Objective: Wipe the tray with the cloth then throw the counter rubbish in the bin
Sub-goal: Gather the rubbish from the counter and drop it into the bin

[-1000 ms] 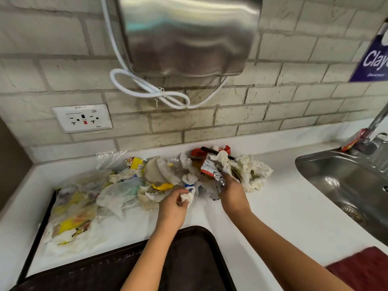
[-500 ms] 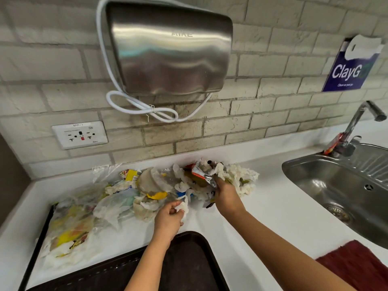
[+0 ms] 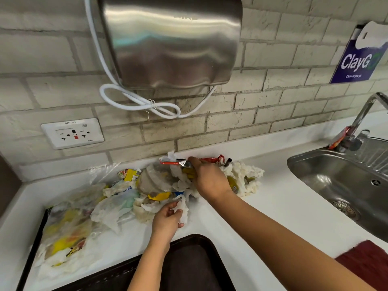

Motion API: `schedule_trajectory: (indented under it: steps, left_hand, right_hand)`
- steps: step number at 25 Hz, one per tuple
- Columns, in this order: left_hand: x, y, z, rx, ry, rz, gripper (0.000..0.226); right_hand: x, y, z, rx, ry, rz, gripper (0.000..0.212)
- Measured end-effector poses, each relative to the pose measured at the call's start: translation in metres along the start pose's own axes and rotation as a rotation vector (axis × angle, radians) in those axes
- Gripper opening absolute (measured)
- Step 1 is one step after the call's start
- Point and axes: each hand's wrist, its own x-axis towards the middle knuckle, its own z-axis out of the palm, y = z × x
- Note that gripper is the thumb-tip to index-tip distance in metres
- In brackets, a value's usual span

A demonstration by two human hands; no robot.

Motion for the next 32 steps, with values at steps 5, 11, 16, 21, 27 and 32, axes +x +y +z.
schedule_trajectory:
  steps: [5, 11, 16, 21, 27, 32]
  left_hand:
    - [-0.003, -0.003, 0.002, -0.062, -0.011, -0.031, 0.021]
    - [-0.013, 0.002, 0.011, -0.073, -0.021, -0.023, 0.022]
    - [-0.028, 0.011, 0.02, -0.079, -0.006, -0.012, 0.027]
    - [-0.055, 0.028, 0.034, -0.162, -0.001, -0.002, 0.033]
    - [-0.096, 0.056, 0.073, -0.229, -0.092, 0.029, 0.034]
    - [-0.148, 0.073, 0.111, -0.253, -0.13, 0.077, 0.033]
  right_hand:
    - [-0.009, 0.004, -0.015, 0.266, 0.23, 0.058, 0.04]
    - [-0.03, 0.021, -0.028, 0.698, 0.538, 0.155, 0.038]
    - [-0.052, 0.041, -0.025, 0.813, 0.666, 0.268, 0.035]
    - [-0.083, 0.059, -0.044, 0.998, 0.825, 0.328, 0.023]
    - [-0.135, 0.107, -0.085, 1.017, 0.904, 0.359, 0.022]
    - [-0.199, 0.14, -0.107, 1.05, 0.93, 0.378, 0.03]
